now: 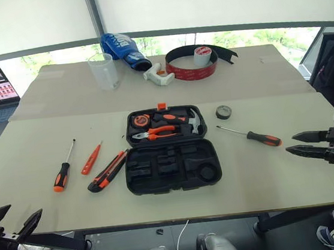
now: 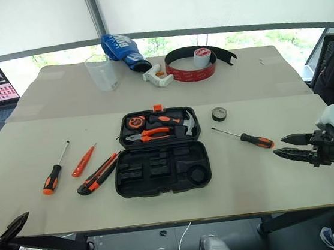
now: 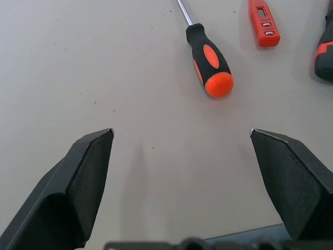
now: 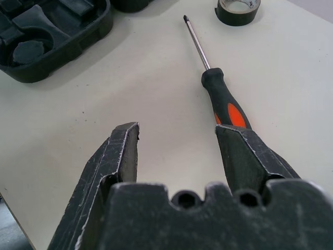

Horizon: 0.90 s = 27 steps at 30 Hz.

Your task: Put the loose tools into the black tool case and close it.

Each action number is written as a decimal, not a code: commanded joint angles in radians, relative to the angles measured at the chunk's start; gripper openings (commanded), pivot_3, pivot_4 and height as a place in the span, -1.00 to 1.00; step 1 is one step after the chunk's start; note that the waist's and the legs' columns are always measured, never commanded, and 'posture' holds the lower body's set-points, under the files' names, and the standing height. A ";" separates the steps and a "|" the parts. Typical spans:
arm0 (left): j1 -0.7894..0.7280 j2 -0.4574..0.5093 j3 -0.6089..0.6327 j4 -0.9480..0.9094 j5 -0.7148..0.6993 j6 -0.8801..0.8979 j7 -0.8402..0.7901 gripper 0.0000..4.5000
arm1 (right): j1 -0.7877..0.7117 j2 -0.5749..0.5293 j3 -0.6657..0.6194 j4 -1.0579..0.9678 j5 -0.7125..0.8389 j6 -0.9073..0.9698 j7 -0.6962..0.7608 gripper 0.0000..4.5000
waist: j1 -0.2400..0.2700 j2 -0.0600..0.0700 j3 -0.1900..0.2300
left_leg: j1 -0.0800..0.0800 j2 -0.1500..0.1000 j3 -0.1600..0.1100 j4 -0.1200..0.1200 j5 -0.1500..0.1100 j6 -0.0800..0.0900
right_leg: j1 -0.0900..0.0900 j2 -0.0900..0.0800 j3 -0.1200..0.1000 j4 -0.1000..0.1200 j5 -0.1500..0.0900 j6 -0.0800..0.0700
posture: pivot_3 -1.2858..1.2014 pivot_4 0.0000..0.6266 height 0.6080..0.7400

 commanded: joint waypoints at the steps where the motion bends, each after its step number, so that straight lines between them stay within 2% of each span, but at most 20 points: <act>1: 0.005 0.005 0.017 -0.049 -0.017 0.050 0.028 1.00 | -0.024 -0.005 -0.020 0.007 -0.006 -0.030 -0.006 0.46 | 0.000 0.000 0.000 | 0.000 0.000 0.000 0.000 0.000 0.000 | 0.000 0.000 0.000 0.000 0.000 0.000 | 0.03 -0.52 0.84; 8: -0.087 0.086 -0.036 -0.161 -0.110 0.363 0.108 1.00 | -0.061 -0.014 0.012 -0.068 -0.029 -0.061 -0.009 0.46 | 0.002 0.000 0.000 | 0.000 0.000 0.000 0.000 0.001 -0.001 | 0.000 0.000 0.000 0.001 0.000 0.001 | 0.03 -0.52 0.84; 11: -0.154 0.127 -0.067 -0.148 -0.111 0.446 0.134 1.00 | -0.057 -0.016 0.010 -0.195 0.030 0.003 0.010 0.46 | -0.001 0.001 0.001 | 0.001 0.000 0.000 0.000 0.001 -0.002 | 0.000 0.000 0.000 0.002 0.000 0.001 | 0.03 -0.52 0.84; 15: -0.305 0.173 -0.165 -0.065 -0.079 0.514 0.184 1.00 | -0.076 0.019 0.022 -0.389 0.105 0.083 -0.041 0.46 | -0.002 0.002 0.001 | 0.001 0.000 0.000 0.000 0.002 -0.004 | 0.000 0.000 0.000 0.004 0.000 0.001 | 0.03 -0.52 0.84; 21: -0.475 0.192 -0.340 0.119 -0.002 0.529 0.190 1.00 | -0.106 0.097 0.051 -0.633 0.241 0.198 -0.142 0.46 | -0.002 0.002 0.002 | 0.001 0.000 0.000 0.000 0.002 -0.005 | -0.001 0.001 -0.001 0.005 0.001 0.000 | 0.03 -0.52 0.84; 27: -0.647 0.199 -0.495 0.315 0.093 0.456 0.158 1.00 | -0.195 0.148 0.040 -0.681 0.379 0.307 -0.244 0.46 | 0.007 0.002 0.002 | 0.002 -0.001 0.000 0.000 0.004 -0.007 | 0.001 0.000 -0.001 0.005 0.001 -0.001 | 0.03 -0.52 0.84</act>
